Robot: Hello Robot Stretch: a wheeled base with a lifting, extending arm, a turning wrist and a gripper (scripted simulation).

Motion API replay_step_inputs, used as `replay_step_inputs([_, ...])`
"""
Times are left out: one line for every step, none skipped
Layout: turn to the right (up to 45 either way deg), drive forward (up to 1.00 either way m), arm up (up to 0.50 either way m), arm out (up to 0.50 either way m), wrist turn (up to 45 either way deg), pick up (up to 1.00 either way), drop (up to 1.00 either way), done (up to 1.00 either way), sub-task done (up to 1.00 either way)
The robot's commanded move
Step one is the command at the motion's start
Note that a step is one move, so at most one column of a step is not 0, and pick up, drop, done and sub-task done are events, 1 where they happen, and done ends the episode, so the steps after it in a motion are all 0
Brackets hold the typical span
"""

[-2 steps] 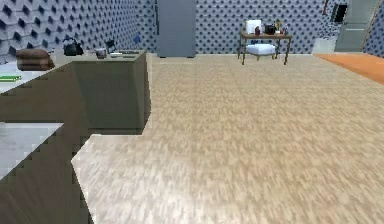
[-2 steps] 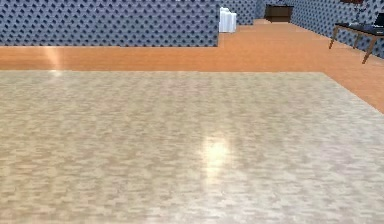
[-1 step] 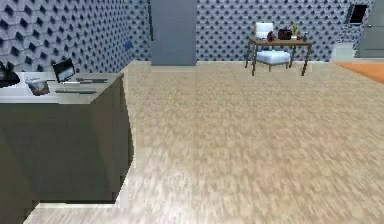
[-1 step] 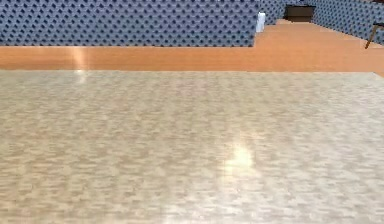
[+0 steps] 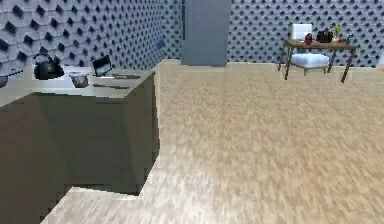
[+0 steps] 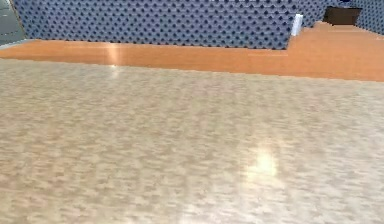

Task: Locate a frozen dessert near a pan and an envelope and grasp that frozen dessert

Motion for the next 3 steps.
replay_step_inputs([0.0,0.20,0.00,0.00,0.0,0.00,0.00,0.00,0.00])
replay_step_inputs([-36.0,0.00,0.00,0.00,0.0,0.00,0.00,0.00,0.00])
replay_step_inputs([0.0,0.30,0.00,0.00,0.0,0.00,0.00,0.00,0.00])
